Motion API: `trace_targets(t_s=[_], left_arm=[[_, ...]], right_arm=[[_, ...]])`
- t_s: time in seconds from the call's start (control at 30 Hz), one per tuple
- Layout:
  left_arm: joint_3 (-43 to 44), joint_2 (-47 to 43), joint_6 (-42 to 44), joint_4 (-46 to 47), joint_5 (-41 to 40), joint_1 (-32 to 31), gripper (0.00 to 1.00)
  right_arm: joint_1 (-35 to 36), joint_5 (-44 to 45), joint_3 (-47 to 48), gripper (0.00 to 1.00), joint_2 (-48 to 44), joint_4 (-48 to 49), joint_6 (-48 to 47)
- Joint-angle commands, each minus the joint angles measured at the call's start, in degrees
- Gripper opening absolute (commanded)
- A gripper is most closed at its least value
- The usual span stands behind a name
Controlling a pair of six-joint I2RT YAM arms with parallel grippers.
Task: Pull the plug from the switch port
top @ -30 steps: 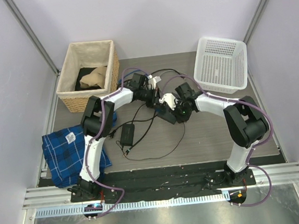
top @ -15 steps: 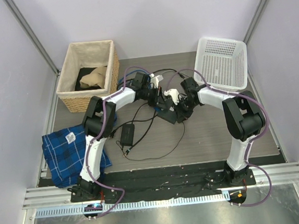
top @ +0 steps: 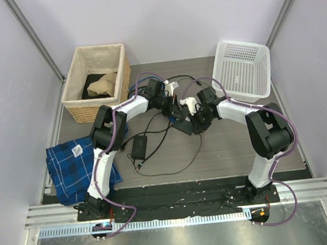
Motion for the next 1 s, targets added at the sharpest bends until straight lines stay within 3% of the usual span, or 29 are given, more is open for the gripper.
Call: trace_targets(t_s=[0.0, 0.17, 0.3, 0.47, 0.5, 0.63, 0.8, 0.97], left_arm=[[-1.89, 2.66, 3.03, -4.05, -9.38, -0.24, 0.00], [-1.72, 3.01, 3.12, -3.96, -9.38, -0.32, 0.00], [-1.63, 3.10, 3.56, -4.05, -9.38, -0.24, 0.00], [1.61, 0.47, 6.11, -5.97, -4.12, 0.90, 0.04], [1.97, -0.93, 5.24, -5.63, -3.23, 1.43, 0.07], [-2.40, -12.24, 1.11, -0.37, -1.65, 5.72, 0.45], [-11.19, -22.54, 2.49, 5.94, 4.50, 8.20, 0.59], [-22.10, -30.20, 2.07, 15.11, 4.51, 7.41, 0.70]], right_arm=[[-0.20, 4.72, -5.68, 0.01, 1.55, -7.51, -2.96], [-0.91, 1.66, -3.49, 0.01, 0.84, -15.40, -9.74], [-1.17, 1.03, -5.16, 0.01, -2.23, -15.60, -18.97], [-2.22, -4.58, 2.38, 0.01, -2.76, -21.57, -16.97], [-2.66, -5.64, 3.71, 0.01, -3.20, -21.92, -15.91], [-3.02, -11.79, 15.02, 0.01, -5.40, -22.72, -7.75], [-3.10, -19.96, 28.31, 0.01, -1.55, -18.42, 8.59], [-3.02, -22.17, 42.20, 0.01, 6.54, -9.90, 26.15]])
